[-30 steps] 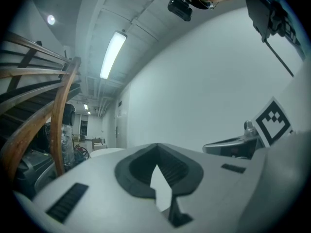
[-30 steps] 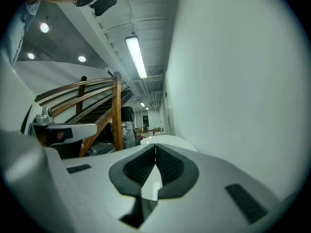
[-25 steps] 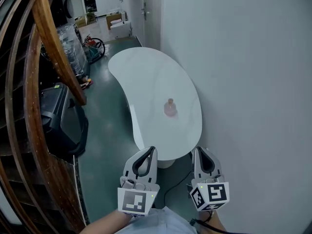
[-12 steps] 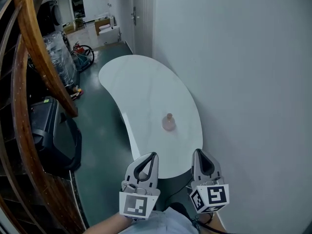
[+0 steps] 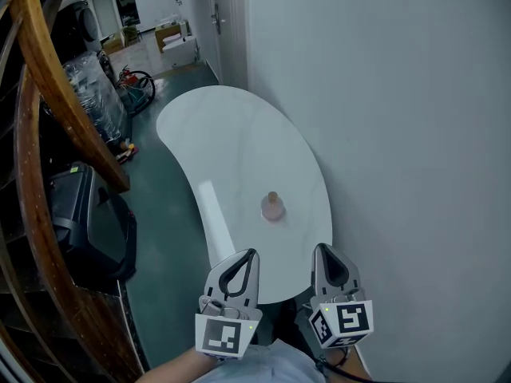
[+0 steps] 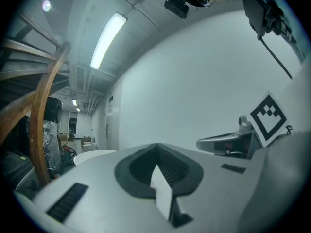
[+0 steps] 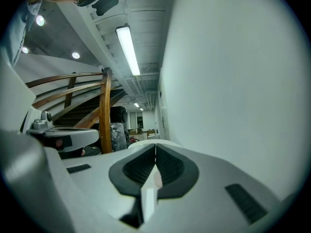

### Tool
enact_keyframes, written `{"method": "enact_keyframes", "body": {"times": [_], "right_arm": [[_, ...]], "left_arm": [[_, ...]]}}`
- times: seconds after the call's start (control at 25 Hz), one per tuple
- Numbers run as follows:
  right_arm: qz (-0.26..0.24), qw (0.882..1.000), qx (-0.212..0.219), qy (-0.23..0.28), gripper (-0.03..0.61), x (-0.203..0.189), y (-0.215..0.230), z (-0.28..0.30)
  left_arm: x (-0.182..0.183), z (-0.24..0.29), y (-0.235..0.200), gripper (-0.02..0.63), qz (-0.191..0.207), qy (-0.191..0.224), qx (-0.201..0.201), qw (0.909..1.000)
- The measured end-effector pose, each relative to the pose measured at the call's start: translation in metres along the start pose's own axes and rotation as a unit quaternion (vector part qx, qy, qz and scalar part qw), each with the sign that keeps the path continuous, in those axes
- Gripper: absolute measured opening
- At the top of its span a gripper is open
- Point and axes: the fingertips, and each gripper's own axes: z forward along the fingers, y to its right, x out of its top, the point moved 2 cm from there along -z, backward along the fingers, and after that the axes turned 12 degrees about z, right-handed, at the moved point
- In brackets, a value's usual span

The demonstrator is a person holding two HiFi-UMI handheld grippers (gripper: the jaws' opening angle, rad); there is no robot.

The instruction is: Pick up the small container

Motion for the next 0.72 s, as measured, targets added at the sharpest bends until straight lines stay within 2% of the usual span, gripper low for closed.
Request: {"method": "enact_keyframes", "body": {"times": [0.32, 0.72], "right_arm": [[0.021, 0.998, 0.065, -0.013, 0.002, 0.007, 0.028, 0.052], [0.024, 0.986, 0.162, -0.029, 0.002, 0.022, 0.044, 0.1]], "left_arm": [[0.002, 0.056, 0.005, 0.0, 0.027, -0.022, 0.033, 0.9989], [0.012, 0.091, 0.011, 0.0, 0.052, -0.049, 0.106, 0.9918]]}}
